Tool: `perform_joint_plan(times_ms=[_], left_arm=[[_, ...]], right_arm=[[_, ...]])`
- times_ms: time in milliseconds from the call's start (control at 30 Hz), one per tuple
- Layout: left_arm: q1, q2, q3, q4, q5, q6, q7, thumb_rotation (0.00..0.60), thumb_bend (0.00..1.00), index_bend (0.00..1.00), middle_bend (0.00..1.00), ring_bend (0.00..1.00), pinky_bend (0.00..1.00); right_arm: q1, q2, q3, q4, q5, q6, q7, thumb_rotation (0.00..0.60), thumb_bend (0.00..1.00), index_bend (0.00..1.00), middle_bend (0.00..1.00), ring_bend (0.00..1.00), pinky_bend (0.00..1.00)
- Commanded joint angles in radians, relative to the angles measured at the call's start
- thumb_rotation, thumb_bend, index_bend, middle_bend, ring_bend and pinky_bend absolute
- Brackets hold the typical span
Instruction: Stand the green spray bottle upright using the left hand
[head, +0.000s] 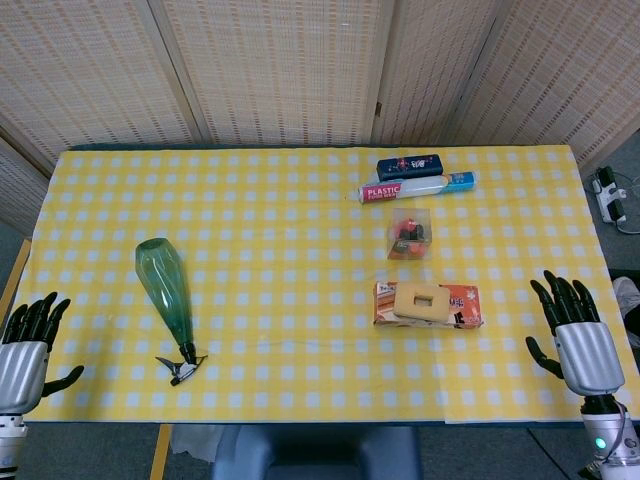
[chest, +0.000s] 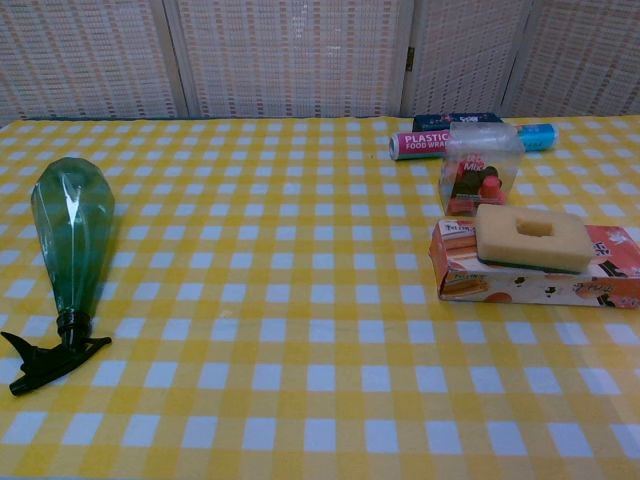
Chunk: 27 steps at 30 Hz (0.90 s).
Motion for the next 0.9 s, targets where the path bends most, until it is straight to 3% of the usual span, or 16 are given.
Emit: perform_joint_plan(times_ms=[33,167,367,433,500,533,600,667,700,800,833,867,900], left_arm=[[-0.004,0.002,0.004,-0.002,-0.002,-0.015,-0.015,0.600,0.21,0.00,0.00,0.00,0.00],[-0.003,-0.001,0.007,-0.009,-0.001,-0.011,0.025,0.600,0.21,0.00,0.00,0.00,0.00],[-0.004,-0.011,0.040,-0.005,0.087,0.007,-0.003,0.600,0.21,0.00,0.01,0.05,0.00],[-0.003,-0.018,0.044,-0.004,0.089,0.003,0.012,0.600,0.21,0.00,0.05,0.10,0.07],[-0.004,-0.016,0.056,-0.016,0.089,-0.014,0.028,0.600,0.21,0.00,0.17,0.22,0.26],[-0.007,-0.007,0.063,-0.028,0.085,-0.031,0.031,0.600,0.22,0.00,0.30,0.33,0.40],[-0.026,0.039,0.089,-0.083,0.058,-0.115,0.038,0.600,0.22,0.01,0.69,0.66,0.72],[-0.060,0.093,0.106,-0.148,0.017,-0.217,0.056,0.600,0.25,0.05,0.93,0.87,0.88],[-0.074,0.107,0.107,-0.165,-0.001,-0.250,0.078,0.600,0.30,0.09,0.98,0.93,0.92],[-0.113,0.126,0.093,-0.207,-0.084,-0.324,0.169,0.600,0.50,0.17,1.00,0.99,0.99],[-0.123,0.129,0.086,-0.221,-0.113,-0.342,0.187,0.564,0.56,0.18,1.00,1.00,1.00],[-0.138,0.134,0.078,-0.241,-0.151,-0.368,0.203,0.457,0.63,0.18,1.00,1.00,1.00],[-0.150,0.140,0.072,-0.255,-0.180,-0.386,0.215,0.313,0.69,0.19,1.00,1.00,1.00]], right_arm=[[0.000,0.000,0.001,0.000,0.001,-0.001,0.001,0.600,0.36,0.00,0.00,0.00,0.00],[0.000,0.004,-0.002,-0.004,-0.005,0.000,0.008,0.600,0.36,0.00,0.00,0.00,0.00],[-0.015,0.018,-0.012,-0.017,-0.034,0.035,0.029,0.600,0.36,0.00,0.00,0.00,0.00],[-0.020,0.021,-0.013,-0.020,-0.048,0.054,0.037,0.600,0.36,0.00,0.00,0.00,0.00],[-0.023,0.022,-0.013,-0.023,-0.056,0.066,0.044,0.600,0.36,0.00,0.00,0.00,0.00],[-0.023,0.022,-0.013,-0.023,-0.057,0.066,0.046,0.600,0.36,0.00,0.00,0.00,0.00],[-0.020,0.020,-0.013,-0.021,-0.057,0.058,0.043,0.600,0.36,0.00,0.00,0.00,0.00],[-0.013,0.017,-0.012,-0.020,-0.049,0.041,0.032,0.600,0.36,0.00,0.00,0.00,0.00],[-0.010,0.015,-0.011,-0.021,-0.045,0.033,0.028,0.600,0.36,0.00,0.00,0.00,0.00],[-0.002,0.011,-0.010,-0.024,-0.042,0.018,0.020,0.600,0.36,0.00,0.00,0.00,0.00],[-0.001,0.011,-0.010,-0.025,-0.042,0.016,0.019,0.600,0.36,0.00,0.00,0.00,0.00],[0.001,0.012,-0.010,-0.024,-0.043,0.013,0.022,0.600,0.36,0.00,0.00,0.00,0.00],[0.003,0.013,-0.010,-0.025,-0.042,0.010,0.028,0.600,0.36,0.00,0.00,0.00,0.00]])
